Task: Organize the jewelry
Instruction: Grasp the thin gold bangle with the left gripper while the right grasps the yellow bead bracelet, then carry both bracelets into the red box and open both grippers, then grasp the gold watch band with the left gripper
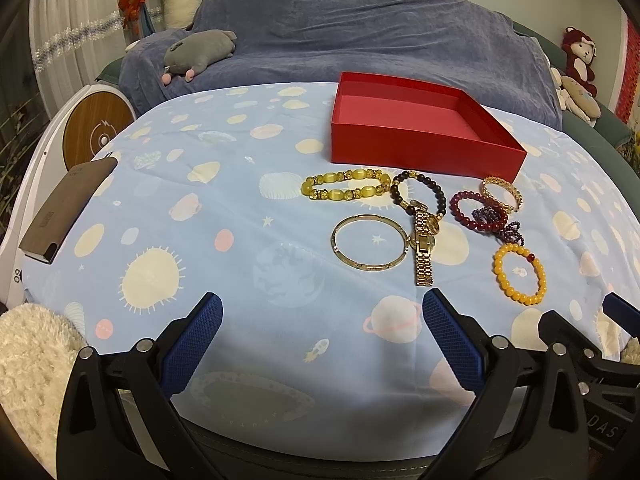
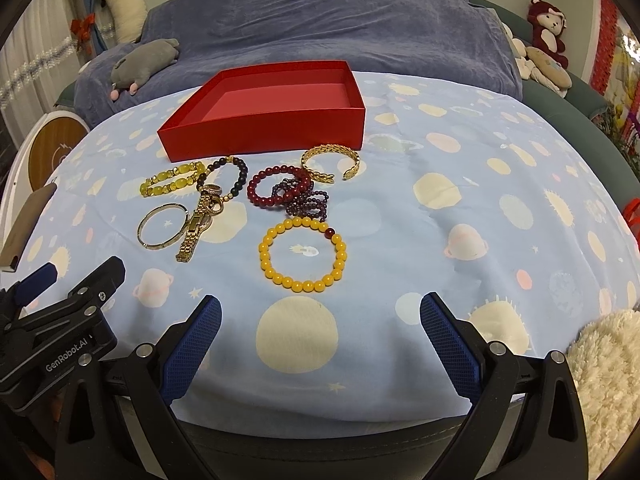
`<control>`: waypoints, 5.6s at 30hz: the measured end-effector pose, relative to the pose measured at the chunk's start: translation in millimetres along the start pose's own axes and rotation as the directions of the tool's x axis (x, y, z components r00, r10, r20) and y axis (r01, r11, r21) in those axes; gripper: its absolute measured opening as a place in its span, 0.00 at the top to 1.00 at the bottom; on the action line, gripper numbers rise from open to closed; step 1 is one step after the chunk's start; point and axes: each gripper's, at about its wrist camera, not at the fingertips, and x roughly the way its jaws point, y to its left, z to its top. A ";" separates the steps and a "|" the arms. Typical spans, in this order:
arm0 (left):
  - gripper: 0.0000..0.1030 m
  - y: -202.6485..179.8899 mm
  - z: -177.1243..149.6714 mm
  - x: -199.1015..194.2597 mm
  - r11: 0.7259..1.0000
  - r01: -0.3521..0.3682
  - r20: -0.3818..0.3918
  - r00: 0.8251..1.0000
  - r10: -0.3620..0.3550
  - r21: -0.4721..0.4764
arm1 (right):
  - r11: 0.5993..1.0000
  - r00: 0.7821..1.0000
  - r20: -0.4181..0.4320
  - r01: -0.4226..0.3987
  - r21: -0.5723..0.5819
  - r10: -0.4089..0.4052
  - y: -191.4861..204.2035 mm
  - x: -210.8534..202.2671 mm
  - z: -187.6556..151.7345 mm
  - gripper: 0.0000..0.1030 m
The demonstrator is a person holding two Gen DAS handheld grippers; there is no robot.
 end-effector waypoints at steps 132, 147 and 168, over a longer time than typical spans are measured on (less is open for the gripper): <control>0.29 -7.8 207.7 115.3 0.988 0.140 -0.062 0.988 -0.144 -0.061 | 0.984 0.984 0.011 -0.176 -0.007 0.176 -18.2 80.0 216.1 0.69; 0.29 8.3 83.5 57.6 0.984 0.151 -0.165 0.972 -0.165 -0.091 | 0.988 0.983 -0.101 -0.153 0.031 0.155 -25.2 35.2 87.5 0.69; 0.43 -43.0 32.2 64.6 0.983 0.180 -0.229 0.958 -0.171 0.020 | 0.987 0.975 -0.159 -0.145 0.068 0.155 -32.5 33.0 35.7 0.69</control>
